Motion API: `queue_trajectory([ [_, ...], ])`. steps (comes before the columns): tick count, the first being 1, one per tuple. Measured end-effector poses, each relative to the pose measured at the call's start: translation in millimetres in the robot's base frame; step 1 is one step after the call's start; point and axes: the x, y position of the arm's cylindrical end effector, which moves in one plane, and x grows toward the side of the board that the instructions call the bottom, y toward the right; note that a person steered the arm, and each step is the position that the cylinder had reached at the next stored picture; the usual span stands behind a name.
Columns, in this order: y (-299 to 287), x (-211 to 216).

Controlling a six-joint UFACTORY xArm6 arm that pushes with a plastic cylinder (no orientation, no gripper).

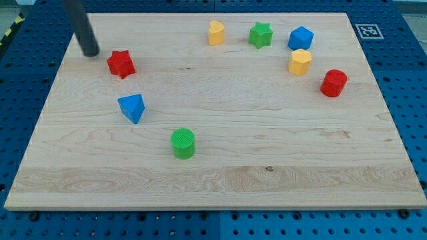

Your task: Push your arm diagonal to the red star

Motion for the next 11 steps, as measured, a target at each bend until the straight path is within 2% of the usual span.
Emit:
queue_trajectory([
  [1, 84, 22],
  [2, 225, 21],
  [3, 271, 26],
  [11, 269, 24],
])
